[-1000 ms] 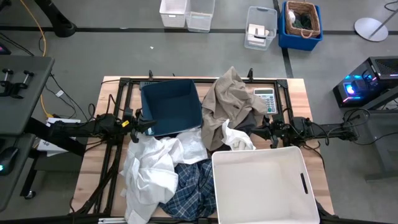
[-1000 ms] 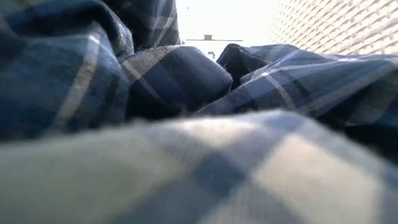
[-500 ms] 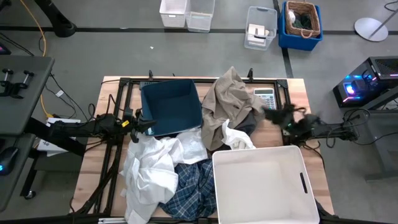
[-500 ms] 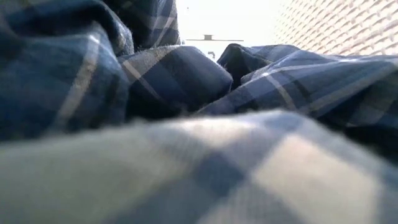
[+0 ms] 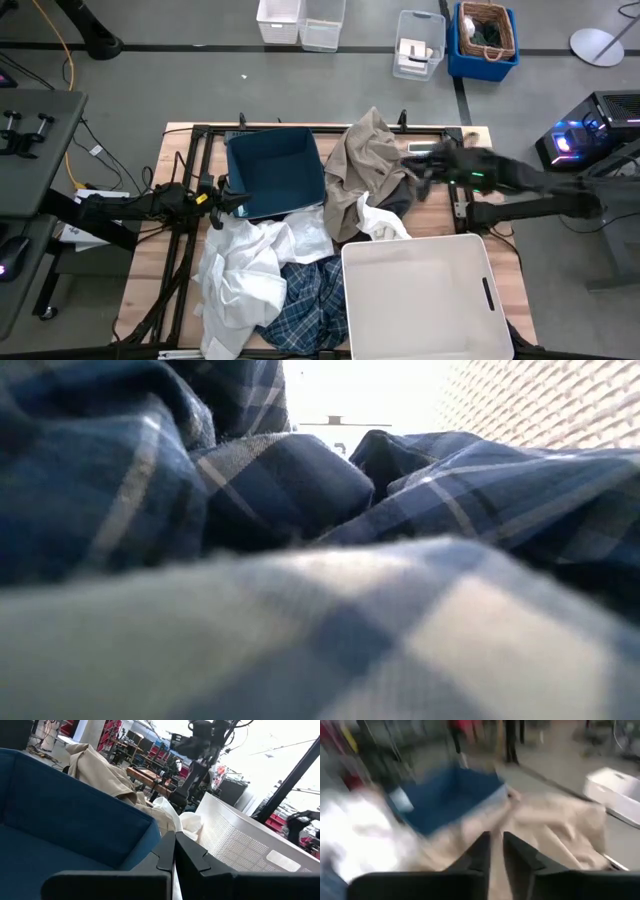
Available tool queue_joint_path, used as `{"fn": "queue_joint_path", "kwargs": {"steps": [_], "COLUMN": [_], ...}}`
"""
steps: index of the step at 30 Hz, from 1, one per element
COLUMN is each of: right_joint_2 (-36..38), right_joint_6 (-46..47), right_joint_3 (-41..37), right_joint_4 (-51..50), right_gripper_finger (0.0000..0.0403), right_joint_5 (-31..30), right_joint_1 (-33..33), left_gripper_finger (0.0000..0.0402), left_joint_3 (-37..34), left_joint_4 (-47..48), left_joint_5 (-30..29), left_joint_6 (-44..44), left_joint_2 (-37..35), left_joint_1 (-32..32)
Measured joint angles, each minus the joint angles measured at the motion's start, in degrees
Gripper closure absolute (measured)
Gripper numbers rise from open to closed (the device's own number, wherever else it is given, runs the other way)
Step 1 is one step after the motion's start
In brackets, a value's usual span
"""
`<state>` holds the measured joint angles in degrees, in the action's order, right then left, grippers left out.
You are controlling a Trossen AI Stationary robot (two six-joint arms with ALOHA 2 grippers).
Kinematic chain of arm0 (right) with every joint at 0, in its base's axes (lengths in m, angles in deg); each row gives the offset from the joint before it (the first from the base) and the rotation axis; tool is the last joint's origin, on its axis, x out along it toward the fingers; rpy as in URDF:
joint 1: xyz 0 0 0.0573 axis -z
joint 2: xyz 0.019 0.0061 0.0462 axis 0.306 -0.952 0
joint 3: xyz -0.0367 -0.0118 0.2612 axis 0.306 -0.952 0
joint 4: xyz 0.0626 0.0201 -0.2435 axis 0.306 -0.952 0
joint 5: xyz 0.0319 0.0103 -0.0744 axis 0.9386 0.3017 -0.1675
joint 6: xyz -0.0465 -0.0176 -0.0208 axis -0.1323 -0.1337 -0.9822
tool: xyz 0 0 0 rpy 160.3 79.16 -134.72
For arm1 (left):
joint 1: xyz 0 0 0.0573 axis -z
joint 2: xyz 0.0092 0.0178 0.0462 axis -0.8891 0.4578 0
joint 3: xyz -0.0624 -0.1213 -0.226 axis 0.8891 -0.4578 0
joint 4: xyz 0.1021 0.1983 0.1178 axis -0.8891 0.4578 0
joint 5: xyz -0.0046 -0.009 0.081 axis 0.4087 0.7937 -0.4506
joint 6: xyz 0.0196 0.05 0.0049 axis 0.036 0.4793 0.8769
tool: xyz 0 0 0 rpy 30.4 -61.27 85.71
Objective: Sort clothes
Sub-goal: Put the brown pants into the white laundry bin
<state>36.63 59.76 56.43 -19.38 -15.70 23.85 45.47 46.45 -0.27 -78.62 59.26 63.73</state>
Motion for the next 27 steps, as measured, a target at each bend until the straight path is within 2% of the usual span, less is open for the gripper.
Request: {"fn": "queue_joint_path", "kwargs": {"steps": [5, 9, 12, 16, 19, 22, 27], "right_joint_2": [-19.37, -33.20, -42.70, -53.80, -60.13, -64.22, -66.85], "right_joint_6": [-3.97, -0.61, 1.61, 3.61, 5.31, 7.91, 10.44], "right_joint_3": [7.57, 15.65, 23.18, 33.53, 39.42, 44.64, 50.13], "right_joint_4": [-2.45, -4.66, -9.82, -21.14, -29.77, -37.68, -44.06], "right_gripper_finger": [0.0241, 0.0163, 0.0127, 0.0111, 0.0110, 0.0110, 0.0118], "right_joint_5": [2.67, 2.69, 3.44, 4.99, -1.17, -4.57, -1.27], "right_joint_1": [5.39, 9.10, 11.02, 12.44, 11.95, 11.26, 11.18], "left_gripper_finger": [0.0401, 0.0401, 0.0401, 0.0401, 0.0401, 0.0401, 0.0401], "left_joint_3": [0.00, 0.00, 0.00, 0.00, 0.00, 0.00, 0.00], "left_joint_4": [-0.02, -0.02, -0.04, -0.06, -0.07, -0.09, -0.09], "left_joint_5": [0.01, 0.00, 0.00, 0.00, 0.00, 0.00, 0.00], "left_joint_6": [0.00, 0.00, 0.00, 0.00, -0.01, 0.00, 0.00], "left_joint_2": [0.00, 0.00, 0.00, 0.00, 0.00, 0.00, 0.00], "left_joint_1": [-0.01, 0.00, 0.00, 0.00, -0.02, 0.00, 0.00]}}
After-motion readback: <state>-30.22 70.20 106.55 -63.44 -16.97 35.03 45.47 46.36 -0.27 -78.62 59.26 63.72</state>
